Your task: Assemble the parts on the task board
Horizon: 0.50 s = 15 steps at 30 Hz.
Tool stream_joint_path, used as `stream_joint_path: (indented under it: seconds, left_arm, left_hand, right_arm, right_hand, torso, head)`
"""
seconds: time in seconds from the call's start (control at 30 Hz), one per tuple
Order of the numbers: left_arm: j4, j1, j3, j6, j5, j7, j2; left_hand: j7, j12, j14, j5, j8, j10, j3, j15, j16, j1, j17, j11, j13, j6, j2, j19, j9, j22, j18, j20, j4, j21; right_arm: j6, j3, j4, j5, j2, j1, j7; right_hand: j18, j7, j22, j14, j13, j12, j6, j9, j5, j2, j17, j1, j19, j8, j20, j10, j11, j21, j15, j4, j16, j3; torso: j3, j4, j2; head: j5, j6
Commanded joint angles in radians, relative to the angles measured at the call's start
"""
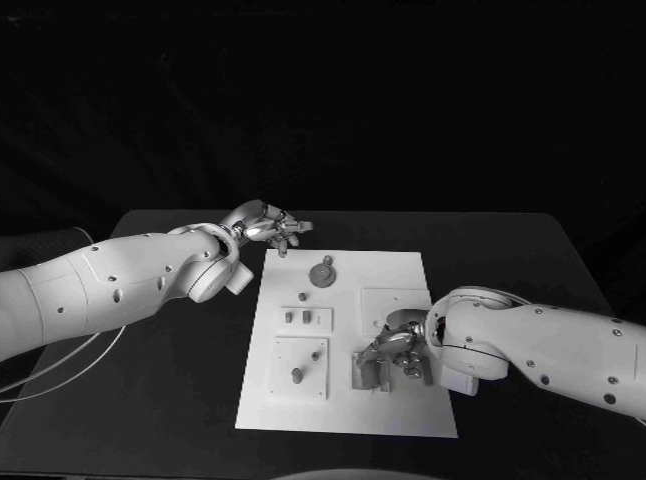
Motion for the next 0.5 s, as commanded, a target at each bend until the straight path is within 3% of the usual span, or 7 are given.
stream_joint_path:
  seconds: [0.03, 0.2, 0.5]
  left_arm:
    - [0.001, 0.001, 0.001, 0.008, -0.006, 0.003, 0.002]
    - [0.001, 0.001, 0.001, 0.008, -0.008, 0.003, 0.002]
    - [0.000, 0.001, 0.001, 0.009, -0.008, 0.002, 0.003]
  left_hand:
    - [0.004, -0.006, -0.007, -0.001, 0.004, -0.008, -0.004, 0.003, -0.003, 0.002, 0.002, 0.000, 0.001, -0.003, -0.005, 0.000, -0.001, 0.001, 0.030, -0.004, -0.001, -0.005]
    - [0.005, -0.006, -0.007, -0.001, 0.004, -0.008, -0.005, 0.003, -0.003, 0.003, 0.002, 0.000, 0.001, -0.003, -0.008, 0.000, -0.001, 0.001, 0.031, -0.004, -0.003, -0.005]
    - [0.005, -0.006, -0.007, -0.001, 0.004, -0.008, -0.006, 0.003, -0.003, 0.003, 0.002, 0.000, 0.002, -0.003, -0.011, 0.000, -0.002, 0.002, 0.031, -0.005, -0.003, -0.005]
  right_arm:
    - [-0.013, 0.000, -0.002, -0.010, 0.001, -0.001, 0.006]
    - [-0.015, 0.000, -0.002, -0.010, 0.002, -0.001, 0.007]
    - [-0.025, 0.000, -0.008, -0.014, 0.009, -0.001, 0.006]
  right_hand:
    - [0.030, 0.007, 0.018, -0.003, 0.001, -0.003, 0.008, 0.001, -0.008, -0.016, -0.001, -0.004, -0.006, 0.000, -0.002, -0.006, 0.003, 0.005, -0.002, -0.006, 0.001, 0.000]
    - [0.030, 0.008, 0.016, -0.003, 0.003, -0.004, 0.007, 0.001, -0.059, -0.036, -0.002, -0.015, -0.006, -0.001, -0.004, -0.007, 0.003, 0.004, -0.004, 0.008, 0.001, 0.002]
    - [0.030, 0.008, 0.015, -0.004, 0.004, -0.005, 0.006, 0.001, -0.071, -0.042, -0.004, -0.017, -0.006, -0.002, -0.004, -0.007, 0.003, 0.004, -0.004, 0.014, 0.001, 0.005]
  torso:
    - [-0.0001, 0.0002, 0.000]
    - [0.0001, -0.0004, 0.000]
    - [-0.0005, -0.0002, 0.000]
  head:
    - [0.000, -0.001]
    - [0.002, 0.001]
    - [0.002, 0.001]
